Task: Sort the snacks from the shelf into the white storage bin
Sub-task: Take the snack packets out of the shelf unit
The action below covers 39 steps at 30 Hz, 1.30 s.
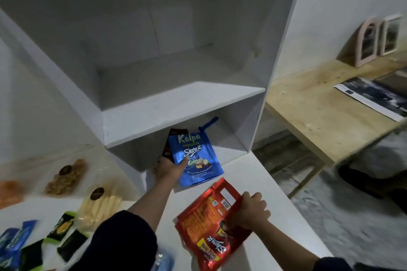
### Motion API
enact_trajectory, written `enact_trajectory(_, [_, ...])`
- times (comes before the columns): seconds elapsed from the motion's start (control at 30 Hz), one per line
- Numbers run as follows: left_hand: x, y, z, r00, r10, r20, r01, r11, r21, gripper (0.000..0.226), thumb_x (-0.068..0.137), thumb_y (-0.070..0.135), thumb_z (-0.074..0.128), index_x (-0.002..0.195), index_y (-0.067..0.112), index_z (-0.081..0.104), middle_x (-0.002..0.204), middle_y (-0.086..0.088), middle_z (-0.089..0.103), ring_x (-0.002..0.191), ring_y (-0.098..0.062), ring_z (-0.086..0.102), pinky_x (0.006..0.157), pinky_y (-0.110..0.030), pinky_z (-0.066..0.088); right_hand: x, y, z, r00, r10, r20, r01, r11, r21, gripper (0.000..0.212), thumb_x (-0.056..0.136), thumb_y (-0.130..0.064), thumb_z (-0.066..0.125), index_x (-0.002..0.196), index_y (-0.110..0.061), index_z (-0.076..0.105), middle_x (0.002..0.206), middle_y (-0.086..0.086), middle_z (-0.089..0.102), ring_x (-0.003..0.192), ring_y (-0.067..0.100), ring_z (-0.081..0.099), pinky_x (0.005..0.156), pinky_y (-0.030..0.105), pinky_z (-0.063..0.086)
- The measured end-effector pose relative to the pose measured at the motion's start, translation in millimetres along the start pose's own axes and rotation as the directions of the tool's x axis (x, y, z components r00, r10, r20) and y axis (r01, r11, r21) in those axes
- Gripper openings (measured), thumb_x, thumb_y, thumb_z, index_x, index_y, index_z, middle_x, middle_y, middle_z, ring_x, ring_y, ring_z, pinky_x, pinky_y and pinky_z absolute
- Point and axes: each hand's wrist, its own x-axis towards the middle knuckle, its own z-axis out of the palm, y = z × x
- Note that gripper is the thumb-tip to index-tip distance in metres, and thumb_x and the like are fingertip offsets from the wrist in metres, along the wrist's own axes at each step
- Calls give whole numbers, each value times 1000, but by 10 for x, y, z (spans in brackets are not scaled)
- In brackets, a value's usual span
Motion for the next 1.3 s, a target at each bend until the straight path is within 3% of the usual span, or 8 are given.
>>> enact_trajectory(0.2, [186, 54, 38, 998, -33, 51, 32, 999, 17, 65, 59, 56, 80, 93, 3, 65, 106, -18, 67, 92, -34, 65, 79, -36, 55, 45, 7, -11, 999, -11, -30, 10, 999, -36, 102, 42, -59, 84, 127, -24, 40, 129, 3, 36, 122, 23, 31, 101, 43, 33])
enact_trajectory(0.37, [108, 40, -34, 989, -109, 98, 123, 982, -145, 95, 50, 41, 91, 121, 0, 44, 127, -20, 54, 109, -38, 59, 84, -39, 53, -43, 64, -25, 997, -61, -41, 62, 998, 28, 92, 45, -55, 85, 118, -23, 40, 121, -1, 43, 117, 18, 39, 97, 38, 38])
enact_trajectory(0.53, [-97, -243, 30, 986, -144, 87, 158, 970, -183, 125, 23, 59, 90, 126, 4, 44, 126, -15, 56, 109, -36, 59, 88, -44, 54, -190, 196, -41, 996, -82, 33, 71, 965, 252, 88, 40, -44, 90, 104, -20, 35, 102, -8, 56, 100, 14, 57, 89, 36, 50])
enact_trajectory(0.73, [-827, -323, -117, 986, -134, 97, 156, 948, -277, 96, 48, 27, 94, 119, 0, 36, 121, -17, 54, 108, -34, 58, 84, -34, 51, -352, 665, -22, 983, -182, 37, 153, 905, 398, 60, 40, -44, 91, 89, -28, 61, 93, -8, 70, 75, 6, 64, 68, 20, 48])
enact_trajectory(0.8, [-1024, -345, -101, 990, -115, 84, 135, 944, -300, 79, 63, 21, 87, 122, -2, 40, 122, -18, 55, 112, -34, 56, 80, -29, 45, -369, 825, -51, 978, -202, 43, 162, 881, 445, 63, 34, -50, 91, 88, -28, 66, 92, -7, 73, 77, 8, 67, 72, 23, 52])
enact_trajectory(0.93, [-1468, -418, -95, 998, -55, -3, 49, 907, -419, 37, 76, 13, 77, 98, 7, 48, 107, -8, 59, 104, -32, 62, 84, -33, 49, -415, 1111, -194, 973, -232, -4, 193, 798, 570, 59, 39, -50, 91, 88, -27, 67, 94, -1, 74, 82, 15, 70, 83, 35, 56])
enact_trajectory(1.13, [-1983, -714, -126, 977, -129, -171, 12, 830, -557, 54, 74, 28, 79, 111, 4, 46, 111, -12, 64, 98, -32, 64, 83, -39, 53, -551, 1384, -363, 960, -246, -132, 255, 580, 774, 41, 55, -44, 88, 87, -29, 66, 94, 2, 74, 85, 22, 71, 85, 46, 57])
enact_trajectory(1.3, [-2411, -1172, -352, 941, -187, -283, -45, 757, -652, 51, 80, 30, 69, 117, 1, 48, 116, -13, 64, 96, -28, 62, 81, -37, 51, -753, 1150, -259, 928, -347, -135, 306, 505, 807, 36, 70, -51, 77, 94, -26, 65, 95, 3, 72, 87, 25, 69, 86, 50, 56])
